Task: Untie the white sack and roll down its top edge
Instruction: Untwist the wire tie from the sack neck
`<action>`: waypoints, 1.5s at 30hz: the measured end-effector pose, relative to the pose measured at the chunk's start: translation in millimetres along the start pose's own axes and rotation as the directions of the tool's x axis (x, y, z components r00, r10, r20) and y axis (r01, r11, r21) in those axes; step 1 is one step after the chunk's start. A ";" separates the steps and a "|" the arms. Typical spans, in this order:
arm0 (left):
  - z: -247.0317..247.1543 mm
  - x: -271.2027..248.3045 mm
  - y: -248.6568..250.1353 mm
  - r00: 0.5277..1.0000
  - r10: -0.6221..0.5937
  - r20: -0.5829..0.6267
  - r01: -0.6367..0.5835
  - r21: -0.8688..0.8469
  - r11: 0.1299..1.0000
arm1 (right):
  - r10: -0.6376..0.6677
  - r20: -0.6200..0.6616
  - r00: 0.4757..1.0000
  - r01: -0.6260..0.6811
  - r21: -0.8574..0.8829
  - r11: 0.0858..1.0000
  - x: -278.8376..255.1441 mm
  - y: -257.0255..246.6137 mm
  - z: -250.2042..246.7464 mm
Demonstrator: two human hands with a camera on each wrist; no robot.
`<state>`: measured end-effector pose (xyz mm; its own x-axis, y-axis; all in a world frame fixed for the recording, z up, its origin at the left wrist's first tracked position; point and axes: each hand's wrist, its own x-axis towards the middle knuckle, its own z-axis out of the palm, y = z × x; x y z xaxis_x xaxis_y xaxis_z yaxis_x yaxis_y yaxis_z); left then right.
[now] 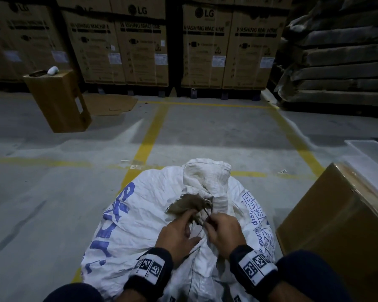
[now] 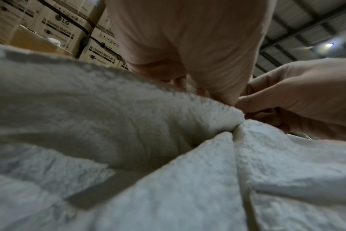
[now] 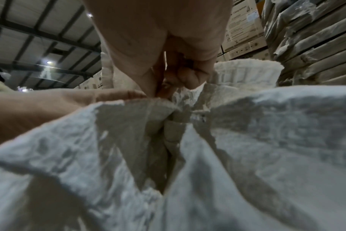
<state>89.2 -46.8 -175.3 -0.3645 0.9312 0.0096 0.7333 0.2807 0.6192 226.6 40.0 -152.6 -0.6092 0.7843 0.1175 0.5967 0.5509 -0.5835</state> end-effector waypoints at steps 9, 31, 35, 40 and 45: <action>-1.6 29.0 12.0 0.979 0.106 0.174 -0.147 0.240 0.960 | 0.221 -0.026 0.975 -0.212 0.182 0.960 -3.5 26.6 -11.6; 10.3 56.4 -2.9 0.956 0.168 0.241 -0.197 0.101 0.975 | -0.002 0.125 0.992 -0.010 0.093 0.996 20.6 50.3 -19.1; 10.5 57.8 -1.1 0.950 0.180 0.254 -0.207 0.084 0.975 | -0.081 0.138 0.987 0.080 0.013 0.997 15.5 48.5 -16.2; 11.8 61.7 -4.4 0.947 0.181 0.267 -0.195 0.028 0.980 | -0.085 0.119 0.989 0.093 -0.055 0.994 13.7 50.4 -5.1; 15.4 64.7 -6.5 0.953 0.167 0.252 -0.167 -0.023 0.986 | -0.066 0.105 0.992 0.076 -0.099 0.992 13.6 50.3 1.0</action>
<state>69.8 15.2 -190.8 -0.0803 0.9932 -0.0848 0.7703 0.1158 0.6271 247.8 78.1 -181.2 -0.6985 0.7121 0.0711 0.5973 0.6349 -0.4901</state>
